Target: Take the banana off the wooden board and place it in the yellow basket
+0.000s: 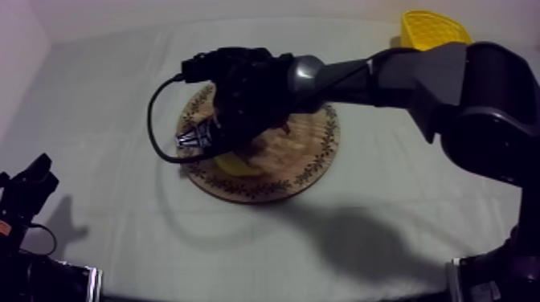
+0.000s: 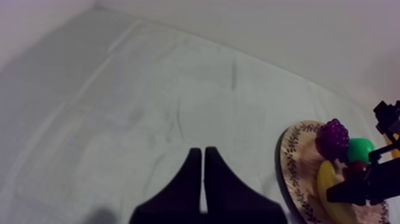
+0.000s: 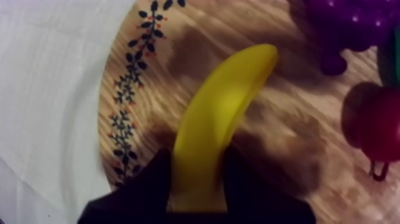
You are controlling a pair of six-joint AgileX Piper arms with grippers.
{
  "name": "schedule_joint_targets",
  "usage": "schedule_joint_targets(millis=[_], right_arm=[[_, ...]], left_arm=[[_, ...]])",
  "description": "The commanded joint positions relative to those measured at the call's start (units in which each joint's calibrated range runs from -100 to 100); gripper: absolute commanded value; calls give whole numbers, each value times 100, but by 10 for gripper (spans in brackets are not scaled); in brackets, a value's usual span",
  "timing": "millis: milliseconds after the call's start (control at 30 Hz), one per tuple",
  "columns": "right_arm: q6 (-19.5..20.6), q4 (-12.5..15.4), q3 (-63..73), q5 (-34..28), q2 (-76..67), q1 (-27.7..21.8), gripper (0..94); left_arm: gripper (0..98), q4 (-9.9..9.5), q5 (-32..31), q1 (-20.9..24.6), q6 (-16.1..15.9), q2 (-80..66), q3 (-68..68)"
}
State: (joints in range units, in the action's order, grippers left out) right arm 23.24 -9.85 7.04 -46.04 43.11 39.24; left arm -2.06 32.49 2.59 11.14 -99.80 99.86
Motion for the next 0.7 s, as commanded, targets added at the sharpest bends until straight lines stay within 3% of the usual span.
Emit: schedule_joint_targets(millis=[0, 367, 667], right_arm=[[-12, -33, -18, -45, -98, -1, 232], [-334, 175, 327, -1025, -1086, -346, 213], [-600, 409, 821, -1963, -1879, -1151, 216]], left_arm=[[1, -1, 1, -2, 2, -3, 3], [1, -1, 1, -2, 2, -3, 3], [1, -1, 1, -2, 2, -3, 3]])
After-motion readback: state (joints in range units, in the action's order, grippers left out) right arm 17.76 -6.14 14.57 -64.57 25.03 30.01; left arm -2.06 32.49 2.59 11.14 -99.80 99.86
